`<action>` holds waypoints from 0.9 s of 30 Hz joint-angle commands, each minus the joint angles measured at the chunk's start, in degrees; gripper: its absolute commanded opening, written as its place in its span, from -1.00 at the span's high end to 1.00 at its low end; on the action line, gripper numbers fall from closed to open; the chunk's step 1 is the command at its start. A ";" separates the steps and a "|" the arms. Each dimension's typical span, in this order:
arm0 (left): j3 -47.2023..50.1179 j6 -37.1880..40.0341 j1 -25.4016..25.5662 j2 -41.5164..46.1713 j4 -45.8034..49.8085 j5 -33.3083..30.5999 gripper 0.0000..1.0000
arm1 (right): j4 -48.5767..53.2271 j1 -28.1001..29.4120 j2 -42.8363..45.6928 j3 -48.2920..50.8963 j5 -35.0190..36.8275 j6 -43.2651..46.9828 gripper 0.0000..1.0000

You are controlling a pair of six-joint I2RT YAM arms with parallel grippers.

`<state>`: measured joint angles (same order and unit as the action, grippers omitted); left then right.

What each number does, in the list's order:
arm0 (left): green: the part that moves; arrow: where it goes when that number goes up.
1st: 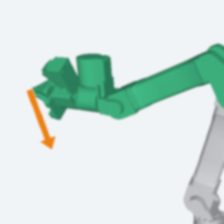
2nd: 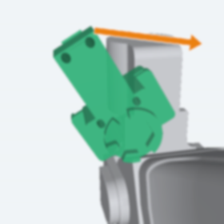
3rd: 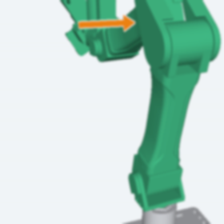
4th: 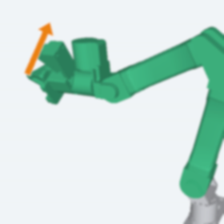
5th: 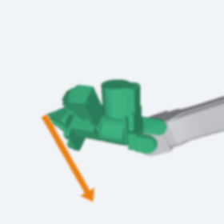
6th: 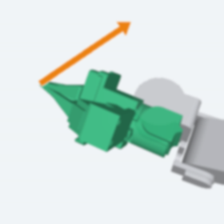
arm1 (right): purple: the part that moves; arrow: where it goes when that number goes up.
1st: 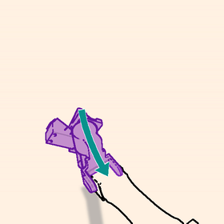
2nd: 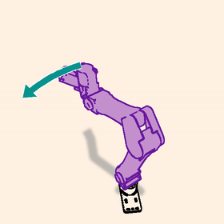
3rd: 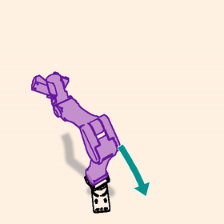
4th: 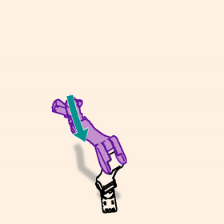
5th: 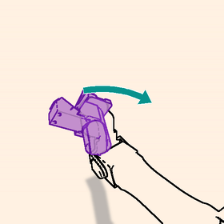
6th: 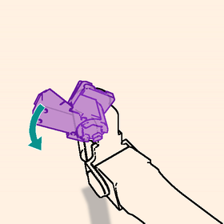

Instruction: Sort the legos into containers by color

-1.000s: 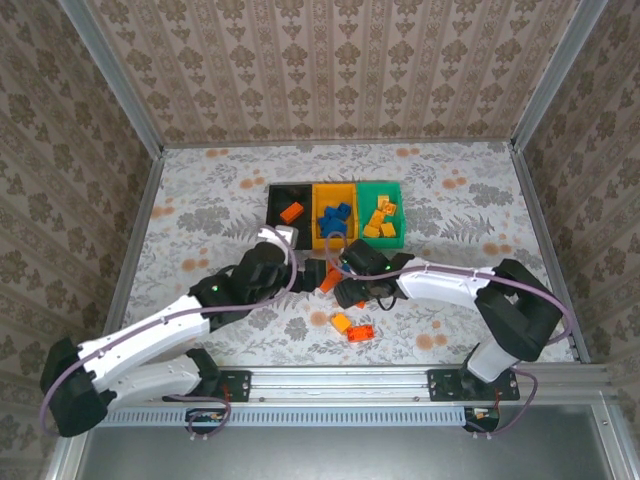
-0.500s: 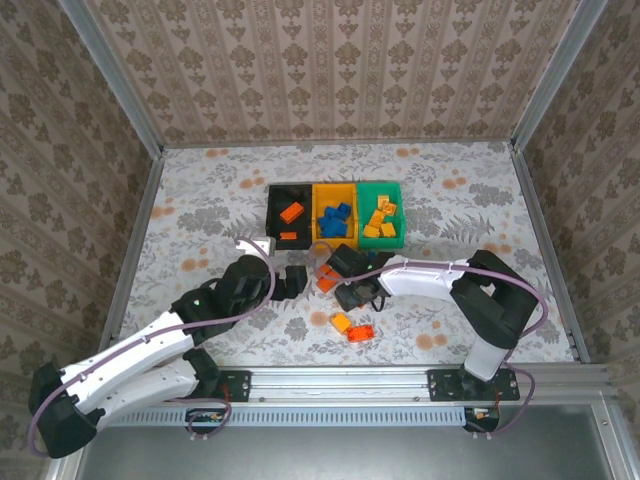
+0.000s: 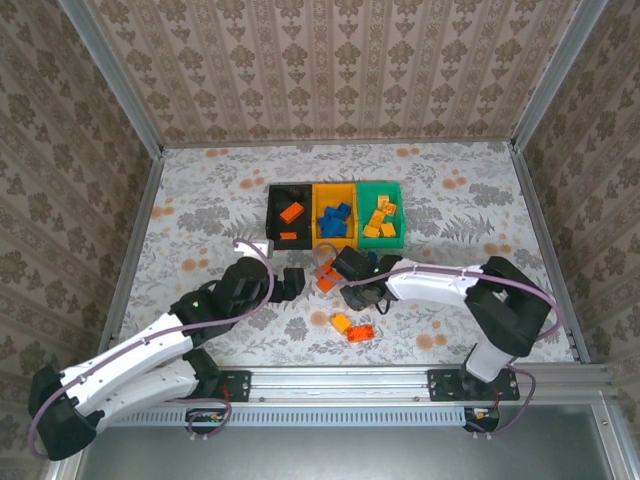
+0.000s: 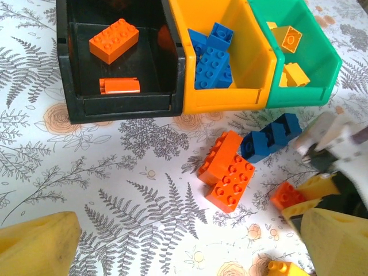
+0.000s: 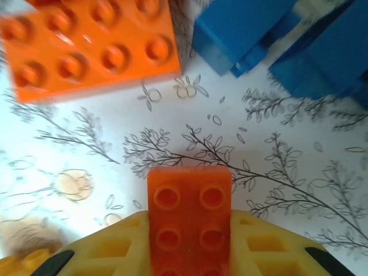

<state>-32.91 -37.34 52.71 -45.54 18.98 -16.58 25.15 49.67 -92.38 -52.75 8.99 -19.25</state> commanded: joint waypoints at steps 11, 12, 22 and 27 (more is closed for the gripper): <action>4.86 -3.98 -0.60 9.02 8.66 -1.98 -1.00 | -2.43 -1.56 -11.32 -32.70 -2.14 1.25 0.42; 5.02 -4.05 -0.59 9.24 8.85 -1.74 -1.00 | -2.26 -2.14 -14.51 -36.71 -2.14 1.02 0.41; 6.14 -4.56 -0.46 9.04 9.01 -0.36 -1.00 | 8.70 -5.65 -40.64 -70.86 0.34 0.19 0.38; 6.97 -4.36 -0.44 8.42 7.70 0.47 -1.00 | 9.87 -6.21 -45.73 -78.02 -0.02 -0.14 0.15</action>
<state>-26.68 -40.73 52.40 -37.01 27.20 -16.93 31.62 43.44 -136.81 -126.52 7.79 -18.79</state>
